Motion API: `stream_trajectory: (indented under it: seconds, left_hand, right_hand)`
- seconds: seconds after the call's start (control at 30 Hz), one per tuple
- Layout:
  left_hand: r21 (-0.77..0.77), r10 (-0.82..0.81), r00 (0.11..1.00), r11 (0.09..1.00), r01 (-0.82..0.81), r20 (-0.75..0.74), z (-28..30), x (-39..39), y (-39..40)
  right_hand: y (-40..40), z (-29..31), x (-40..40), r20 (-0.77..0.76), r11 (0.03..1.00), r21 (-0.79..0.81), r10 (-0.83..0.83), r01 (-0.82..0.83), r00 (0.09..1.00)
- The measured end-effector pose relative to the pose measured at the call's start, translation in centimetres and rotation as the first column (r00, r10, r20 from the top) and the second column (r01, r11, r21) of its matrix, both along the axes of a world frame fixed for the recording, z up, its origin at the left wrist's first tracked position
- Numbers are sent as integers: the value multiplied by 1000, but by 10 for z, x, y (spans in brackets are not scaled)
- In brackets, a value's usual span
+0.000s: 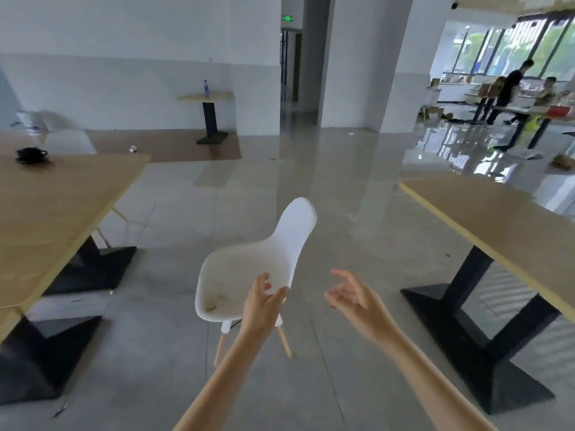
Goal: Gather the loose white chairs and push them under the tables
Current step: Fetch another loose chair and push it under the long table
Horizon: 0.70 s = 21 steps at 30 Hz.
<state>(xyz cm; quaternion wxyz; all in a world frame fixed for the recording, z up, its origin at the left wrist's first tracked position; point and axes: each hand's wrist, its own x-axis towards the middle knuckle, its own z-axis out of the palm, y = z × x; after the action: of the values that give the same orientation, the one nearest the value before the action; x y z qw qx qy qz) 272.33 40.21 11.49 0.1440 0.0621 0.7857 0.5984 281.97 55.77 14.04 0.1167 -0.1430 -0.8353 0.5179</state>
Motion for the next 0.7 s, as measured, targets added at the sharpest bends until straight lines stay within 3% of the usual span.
stream_trajectory:
  seconds: [0.3,0.7]
  left_hand:
    - [-108,106,988,990,-94,113,-33,-108,133]
    - [-170,230,951,966,-197,205,-54,-319,272]
  right_hand:
    - [136,-12,-126,5,990,-11,141,-140,990]
    - [273,-41,-375,113,909,76,400,-410,909]
